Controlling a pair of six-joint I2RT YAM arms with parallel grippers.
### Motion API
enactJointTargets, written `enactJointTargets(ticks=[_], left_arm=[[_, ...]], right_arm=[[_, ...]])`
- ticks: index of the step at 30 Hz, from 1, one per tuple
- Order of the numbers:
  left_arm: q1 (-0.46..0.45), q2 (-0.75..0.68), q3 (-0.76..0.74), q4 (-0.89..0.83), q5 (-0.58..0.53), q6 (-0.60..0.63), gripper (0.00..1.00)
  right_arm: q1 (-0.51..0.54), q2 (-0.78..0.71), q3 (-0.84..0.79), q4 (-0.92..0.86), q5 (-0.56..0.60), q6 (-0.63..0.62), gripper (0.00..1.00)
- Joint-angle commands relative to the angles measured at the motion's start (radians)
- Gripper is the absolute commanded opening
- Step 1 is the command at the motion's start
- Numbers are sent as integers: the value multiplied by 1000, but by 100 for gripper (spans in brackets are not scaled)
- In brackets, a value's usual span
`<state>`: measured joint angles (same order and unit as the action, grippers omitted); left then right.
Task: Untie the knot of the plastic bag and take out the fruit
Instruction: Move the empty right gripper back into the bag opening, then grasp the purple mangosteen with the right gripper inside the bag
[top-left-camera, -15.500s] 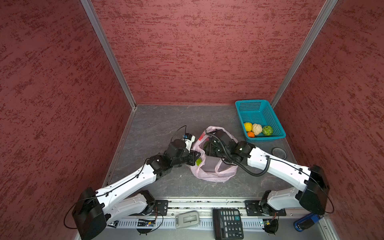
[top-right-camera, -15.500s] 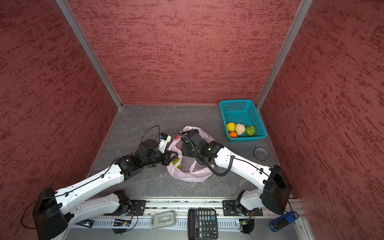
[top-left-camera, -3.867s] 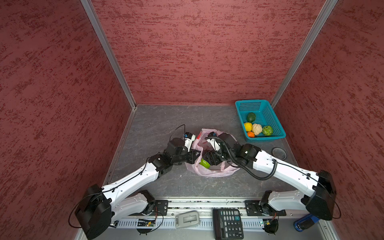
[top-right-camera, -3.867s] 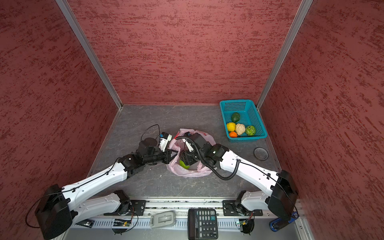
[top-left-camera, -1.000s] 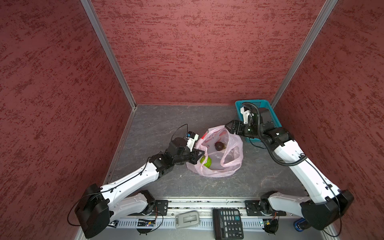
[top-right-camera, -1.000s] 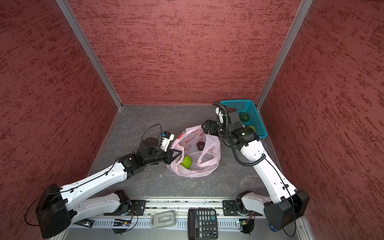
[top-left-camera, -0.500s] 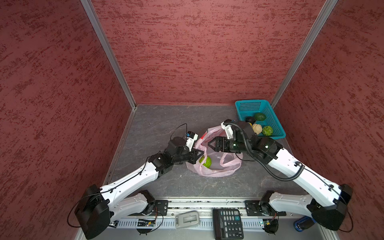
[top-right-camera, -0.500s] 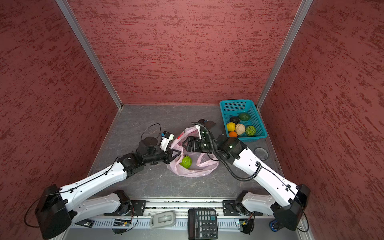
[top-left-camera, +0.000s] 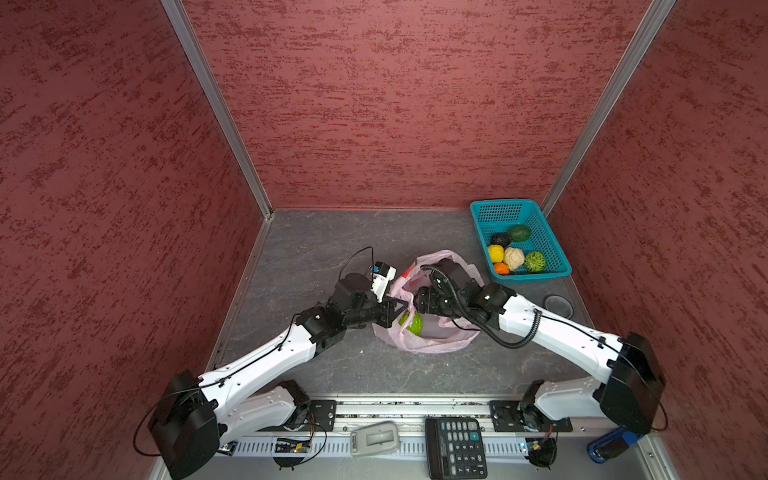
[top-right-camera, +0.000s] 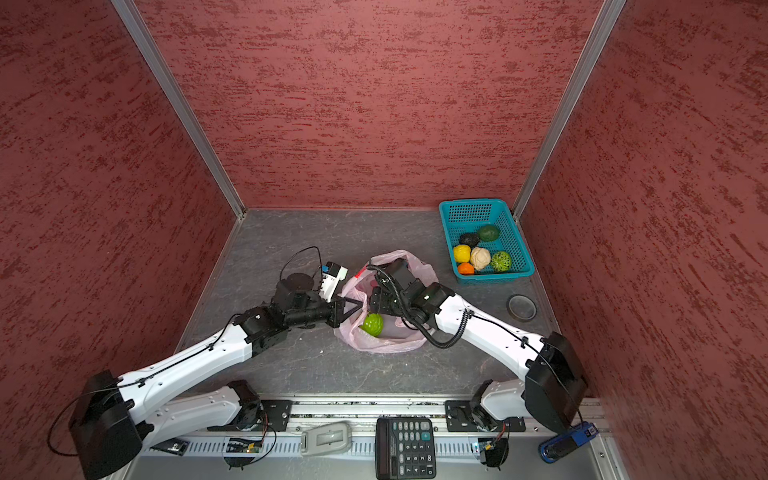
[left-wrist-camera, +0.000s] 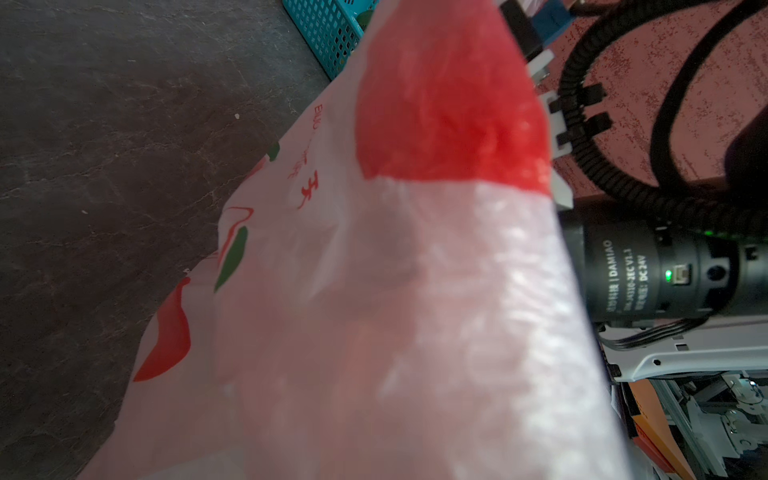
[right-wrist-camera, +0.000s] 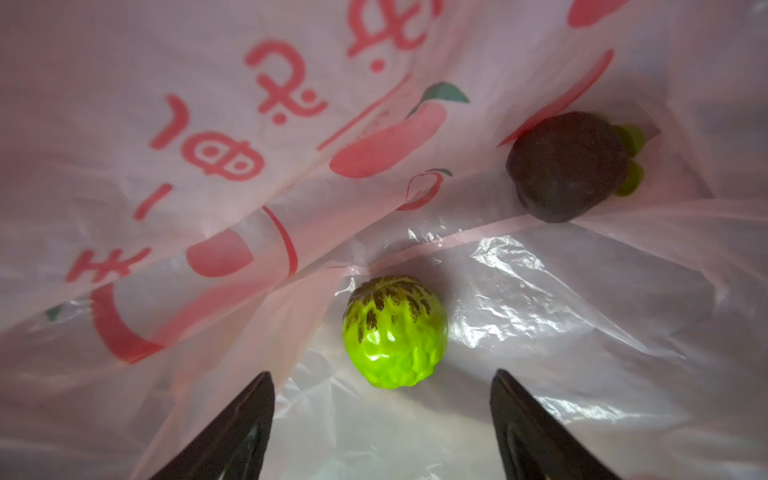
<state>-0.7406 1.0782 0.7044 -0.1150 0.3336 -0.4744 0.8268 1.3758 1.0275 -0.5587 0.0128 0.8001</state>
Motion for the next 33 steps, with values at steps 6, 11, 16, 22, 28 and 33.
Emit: enactJointTargets(ticks=[6,11,16,22,28,33], left_arm=[[3,-14,-1,30,7,2,0],[3,-12,-6,41,10,-4,0],[0,-16,-20,57,13,-16,0],[-16,-19,-35,49,12,-17,0],[-44,-16,-49,46,2,-15,0],[-55,-8,-51,55,-5,-19,0]], right_arm=[[23,58,-12,38,-5,-14,84],[23,150,-11,2,1,73,86],[-17,193,-19,51,102,142,88],[-80,225,40,47,272,142,90],[-157,226,-9,141,302,120,89],[-172,265,9,182,295,96,89]])
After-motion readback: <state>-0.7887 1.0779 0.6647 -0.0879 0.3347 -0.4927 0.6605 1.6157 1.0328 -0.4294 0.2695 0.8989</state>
